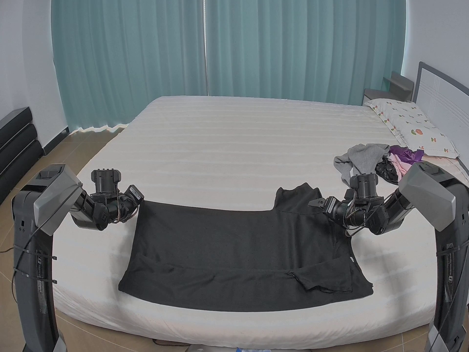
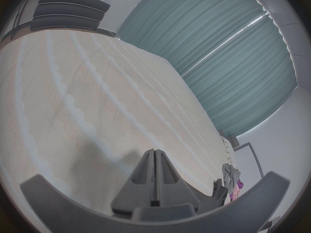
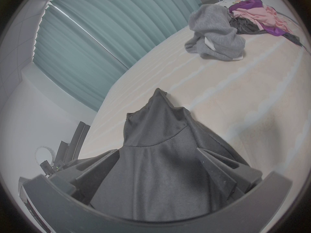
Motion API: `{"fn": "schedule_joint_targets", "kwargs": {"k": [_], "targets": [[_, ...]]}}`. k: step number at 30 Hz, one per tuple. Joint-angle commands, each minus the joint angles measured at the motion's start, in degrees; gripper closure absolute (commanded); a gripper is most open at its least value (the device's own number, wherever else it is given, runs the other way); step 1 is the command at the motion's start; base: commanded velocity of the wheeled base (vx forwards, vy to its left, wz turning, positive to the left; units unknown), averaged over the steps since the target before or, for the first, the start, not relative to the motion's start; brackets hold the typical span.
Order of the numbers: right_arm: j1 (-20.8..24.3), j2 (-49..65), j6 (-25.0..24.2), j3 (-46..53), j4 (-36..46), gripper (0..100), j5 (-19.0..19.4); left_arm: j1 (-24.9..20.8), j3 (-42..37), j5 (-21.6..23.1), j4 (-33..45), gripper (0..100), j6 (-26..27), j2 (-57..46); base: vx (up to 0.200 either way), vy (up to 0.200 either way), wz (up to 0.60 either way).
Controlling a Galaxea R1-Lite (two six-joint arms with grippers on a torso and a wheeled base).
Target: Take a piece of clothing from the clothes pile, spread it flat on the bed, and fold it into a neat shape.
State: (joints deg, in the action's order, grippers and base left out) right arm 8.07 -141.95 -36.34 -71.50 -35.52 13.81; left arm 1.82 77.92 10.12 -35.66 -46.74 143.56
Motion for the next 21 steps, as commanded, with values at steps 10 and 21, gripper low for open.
{"fn": "schedule_joint_targets", "kwargs": {"k": [10, 21], "targets": [[-3.76, -4.04, 0.57, -3.38, 0.19, 0, -1.68, 0.56, -0.05, -0.27, -0.2, 100, -0.63, -0.56, 0.0, 0.0, 0.0], [-6.05, -2.02, 1.01, -2.07, 0.1, 0, -1.16, 0.73, -0.4, -0.36, -0.2, 100, -0.55, -1.0, 0.0, 0.0, 0.0]]}}
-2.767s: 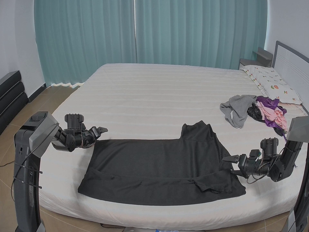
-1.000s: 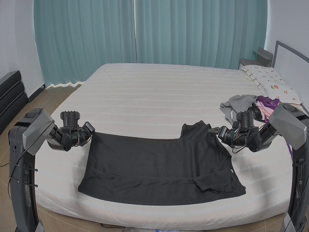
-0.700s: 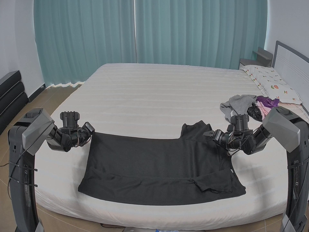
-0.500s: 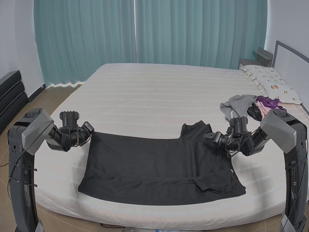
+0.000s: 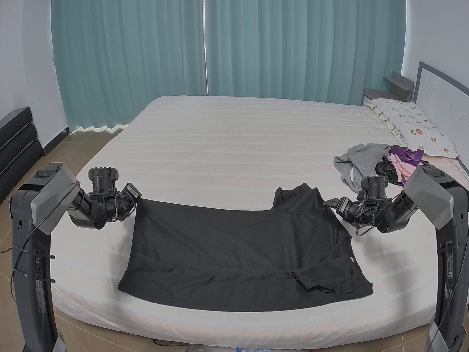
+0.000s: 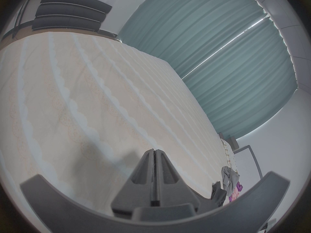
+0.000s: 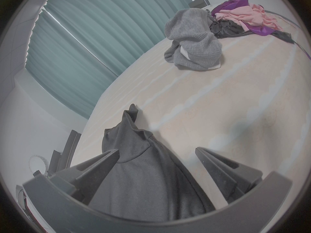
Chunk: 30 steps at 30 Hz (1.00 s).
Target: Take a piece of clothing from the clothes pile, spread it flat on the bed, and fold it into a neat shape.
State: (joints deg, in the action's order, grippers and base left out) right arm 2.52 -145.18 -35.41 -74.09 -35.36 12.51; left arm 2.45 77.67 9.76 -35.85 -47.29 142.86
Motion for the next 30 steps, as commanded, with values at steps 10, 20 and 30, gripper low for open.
{"fn": "schedule_joint_targets", "kwargs": {"k": [10, 20, 30], "targets": [[-2.61, 1.65, 2.1, 5.89, -0.14, 0, 3.58, 0.19, -0.23, -0.01, -0.01, 100, -0.09, -0.48, 0.0, 0.0, 0.0], [-3.4, 3.5, 1.75, 11.6, 0.12, 100, 5.95, 0.19, -0.23, -0.01, 0.08, 100, -0.09, -0.39, 0.0, 0.0, 0.0], [-4.11, 4.55, 2.1, 12.66, 1.97, 100, 5.77, 0.19, -0.23, -0.01, 0.08, 100, -0.09, -0.39, 0.0, 0.0, 0.0]]}}
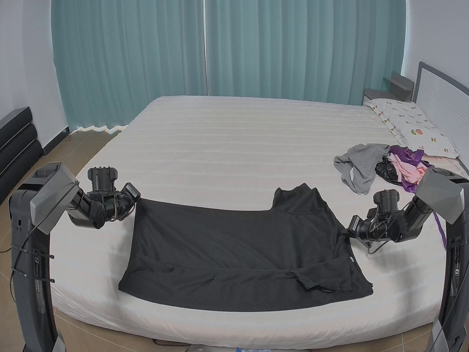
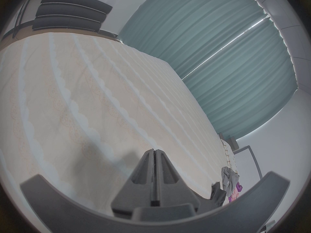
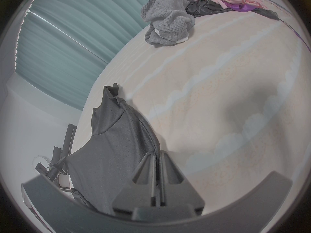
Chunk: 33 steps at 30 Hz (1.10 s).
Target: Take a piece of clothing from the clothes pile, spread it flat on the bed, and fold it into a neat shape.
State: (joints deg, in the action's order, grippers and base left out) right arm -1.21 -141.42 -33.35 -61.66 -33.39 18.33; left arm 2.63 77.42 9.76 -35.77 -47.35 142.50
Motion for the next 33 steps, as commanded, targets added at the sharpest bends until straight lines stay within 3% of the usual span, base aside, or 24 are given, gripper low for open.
{"fn": "schedule_joint_targets", "kwargs": {"k": [1, 13, 21, 22, 33], "targets": [[-0.64, 0.97, 0.04, 0.22, 0.26, 100, -0.05, 0.0, 0.01, -0.01, -0.09, 100, -0.02, -0.03, 0.0, 0.0, 0.0], [-1.69, 2.73, 0.22, 2.16, 1.13, 100, -0.05, 0.0, 0.01, -0.01, 0.0, 100, 0.06, -0.03, 0.0, 0.0, 0.0], [-1.78, 3.0, 2.94, 3.21, 1.22, 100, -0.05, 0.0, 0.01, -0.01, 0.0, 100, 0.06, -0.03, 0.0, 0.0, 0.0], [-1.69, 3.0, 3.21, 2.69, 1.13, 0, -0.23, 0.0, 0.01, -0.01, 0.0, 100, 0.06, -0.03, 0.0, 0.0, 0.0], [2.96, 0.8, 3.21, -9.36, 1.4, 0, -0.4, -0.08, -0.25, -0.01, 0.0, 100, 0.06, -0.11, 0.0, 0.0, 0.0]]}}
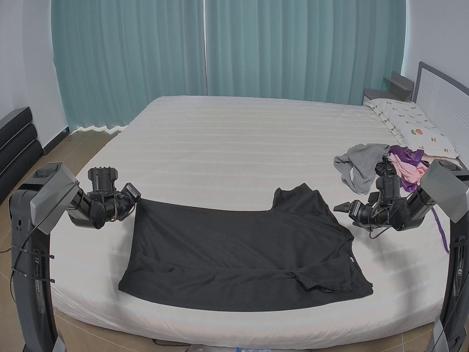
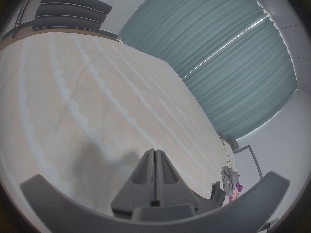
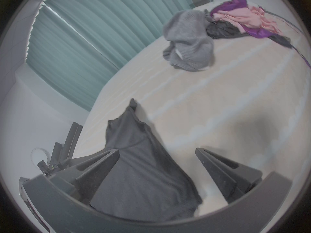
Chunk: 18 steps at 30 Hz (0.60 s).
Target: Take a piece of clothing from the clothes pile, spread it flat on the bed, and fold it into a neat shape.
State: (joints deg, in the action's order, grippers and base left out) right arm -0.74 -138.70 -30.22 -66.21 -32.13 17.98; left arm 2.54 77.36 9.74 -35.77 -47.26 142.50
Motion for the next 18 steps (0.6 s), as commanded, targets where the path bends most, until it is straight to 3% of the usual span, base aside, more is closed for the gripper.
{"fn": "schedule_joint_targets", "kwargs": {"k": [1, 8, 18], "targets": [[2.68, -2.18, 0.07, -5.16, 0.14, 0, -0.05, 0.01, -0.28, 0.02, 0.0, 100, -0.02, -0.11, 0.0, 0.0, 0.0], [5.49, -9.48, 0.51, -17.38, 4.19, 0, -2.51, 0.01, -0.9, 0.02, 0.0, 100, -0.02, -0.29, 0.0, 0.0, 0.0], [5.14, -13.61, 1.66, -23.18, 3.83, 0, -2.86, 0.01, -0.9, 0.02, 0.0, 100, -0.02, -0.2, 0.0, 0.0, 0.0]]}}
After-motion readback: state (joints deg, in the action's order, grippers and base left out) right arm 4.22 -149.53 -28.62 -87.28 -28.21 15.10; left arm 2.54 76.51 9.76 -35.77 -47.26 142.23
